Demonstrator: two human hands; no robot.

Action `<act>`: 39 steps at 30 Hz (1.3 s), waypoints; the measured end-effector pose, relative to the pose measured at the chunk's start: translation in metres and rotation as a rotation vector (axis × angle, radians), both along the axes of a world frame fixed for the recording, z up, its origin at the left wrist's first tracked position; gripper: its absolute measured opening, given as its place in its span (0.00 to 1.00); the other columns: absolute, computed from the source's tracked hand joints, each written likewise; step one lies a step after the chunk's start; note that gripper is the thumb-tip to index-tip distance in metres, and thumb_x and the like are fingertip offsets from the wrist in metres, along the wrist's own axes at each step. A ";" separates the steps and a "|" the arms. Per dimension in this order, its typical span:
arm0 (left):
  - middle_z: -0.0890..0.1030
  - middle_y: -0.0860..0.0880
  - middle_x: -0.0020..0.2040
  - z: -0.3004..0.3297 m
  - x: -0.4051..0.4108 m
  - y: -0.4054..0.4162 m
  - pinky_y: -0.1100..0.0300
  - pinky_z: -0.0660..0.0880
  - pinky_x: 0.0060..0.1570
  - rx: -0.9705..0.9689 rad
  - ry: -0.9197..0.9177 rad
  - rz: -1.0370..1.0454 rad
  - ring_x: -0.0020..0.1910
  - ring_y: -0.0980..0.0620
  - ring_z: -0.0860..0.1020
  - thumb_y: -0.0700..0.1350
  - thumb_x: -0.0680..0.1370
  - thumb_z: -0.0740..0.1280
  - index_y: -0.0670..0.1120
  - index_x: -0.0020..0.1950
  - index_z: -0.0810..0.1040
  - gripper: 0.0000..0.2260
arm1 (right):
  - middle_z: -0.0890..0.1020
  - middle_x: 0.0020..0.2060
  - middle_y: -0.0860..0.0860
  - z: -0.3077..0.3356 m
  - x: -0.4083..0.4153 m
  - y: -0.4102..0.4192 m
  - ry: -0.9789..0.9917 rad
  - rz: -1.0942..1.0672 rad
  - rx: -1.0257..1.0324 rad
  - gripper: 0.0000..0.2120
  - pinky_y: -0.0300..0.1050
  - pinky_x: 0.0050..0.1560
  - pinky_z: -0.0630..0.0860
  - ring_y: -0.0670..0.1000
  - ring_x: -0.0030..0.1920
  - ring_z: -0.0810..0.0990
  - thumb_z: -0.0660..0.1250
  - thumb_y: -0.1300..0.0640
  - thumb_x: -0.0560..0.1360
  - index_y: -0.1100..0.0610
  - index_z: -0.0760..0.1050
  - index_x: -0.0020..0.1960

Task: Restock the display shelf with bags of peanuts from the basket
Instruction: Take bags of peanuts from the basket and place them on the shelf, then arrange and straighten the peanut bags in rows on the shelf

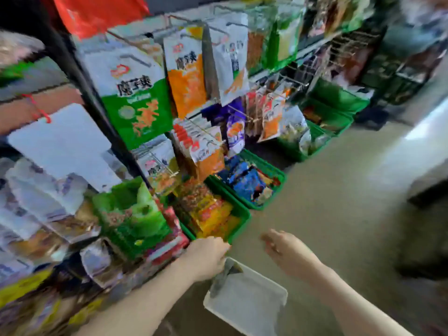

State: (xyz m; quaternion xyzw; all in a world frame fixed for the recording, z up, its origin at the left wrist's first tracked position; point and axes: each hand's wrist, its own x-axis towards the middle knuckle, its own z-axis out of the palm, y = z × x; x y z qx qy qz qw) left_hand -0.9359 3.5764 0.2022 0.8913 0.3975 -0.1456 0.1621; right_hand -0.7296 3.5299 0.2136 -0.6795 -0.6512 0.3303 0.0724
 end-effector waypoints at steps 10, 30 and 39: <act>0.72 0.44 0.62 -0.264 0.039 -0.036 0.53 0.72 0.53 -0.521 0.207 0.220 0.60 0.43 0.74 0.47 0.79 0.56 0.46 0.65 0.67 0.15 | 0.82 0.48 0.53 -0.243 0.055 -0.091 0.075 -0.391 -0.510 0.06 0.45 0.44 0.70 0.55 0.48 0.79 0.58 0.56 0.76 0.51 0.74 0.47; 0.76 0.51 0.48 -0.548 -0.020 0.000 0.67 0.67 0.40 -0.440 -0.172 0.476 0.41 0.56 0.73 0.38 0.76 0.62 0.45 0.58 0.76 0.11 | 0.75 0.61 0.59 -0.616 -0.092 0.037 0.414 -0.950 -0.595 0.26 0.46 0.48 0.69 0.59 0.60 0.74 0.64 0.47 0.75 0.61 0.64 0.65; 0.75 0.52 0.50 -0.527 -0.025 0.007 0.65 0.71 0.44 -0.500 -0.129 0.552 0.43 0.56 0.74 0.39 0.77 0.61 0.45 0.58 0.76 0.11 | 0.80 0.46 0.59 -0.604 -0.043 -0.013 0.281 -1.028 -0.601 0.11 0.52 0.43 0.76 0.60 0.44 0.78 0.56 0.66 0.75 0.61 0.74 0.53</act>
